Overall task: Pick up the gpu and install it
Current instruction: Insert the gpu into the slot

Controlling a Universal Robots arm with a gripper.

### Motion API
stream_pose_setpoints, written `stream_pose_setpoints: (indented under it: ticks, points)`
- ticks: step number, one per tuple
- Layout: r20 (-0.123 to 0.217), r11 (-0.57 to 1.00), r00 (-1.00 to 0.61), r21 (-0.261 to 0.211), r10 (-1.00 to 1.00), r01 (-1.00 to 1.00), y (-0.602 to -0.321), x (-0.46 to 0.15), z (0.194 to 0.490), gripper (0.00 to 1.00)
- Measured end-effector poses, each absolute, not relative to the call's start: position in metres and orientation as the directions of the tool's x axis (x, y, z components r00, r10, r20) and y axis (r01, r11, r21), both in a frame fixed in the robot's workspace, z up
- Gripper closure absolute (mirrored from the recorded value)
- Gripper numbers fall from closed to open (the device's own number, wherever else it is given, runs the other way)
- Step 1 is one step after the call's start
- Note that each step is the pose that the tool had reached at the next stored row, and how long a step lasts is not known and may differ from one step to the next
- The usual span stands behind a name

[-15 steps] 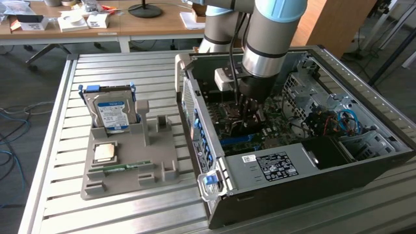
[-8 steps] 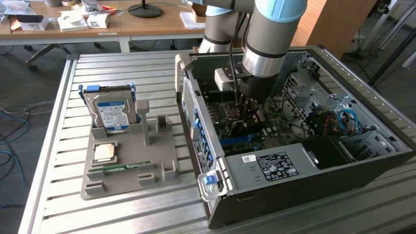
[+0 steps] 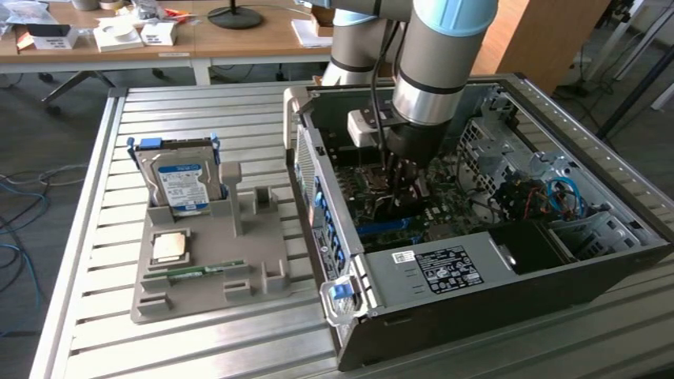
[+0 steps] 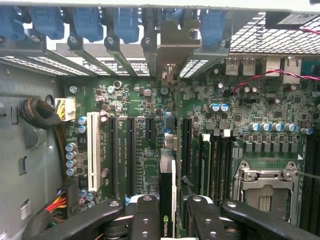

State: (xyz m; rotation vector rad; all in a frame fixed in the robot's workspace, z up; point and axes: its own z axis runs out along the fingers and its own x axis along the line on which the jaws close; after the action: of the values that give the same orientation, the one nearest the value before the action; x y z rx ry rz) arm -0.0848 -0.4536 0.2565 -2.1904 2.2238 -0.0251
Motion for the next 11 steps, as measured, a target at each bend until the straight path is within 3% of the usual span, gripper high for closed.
stream_pose_setpoints:
  ticks: [11]
  points:
    - [-0.003,0.027,-0.027,-0.026,-1.000,-0.999,-0.4548,-0.0847,0.2565,0.74]
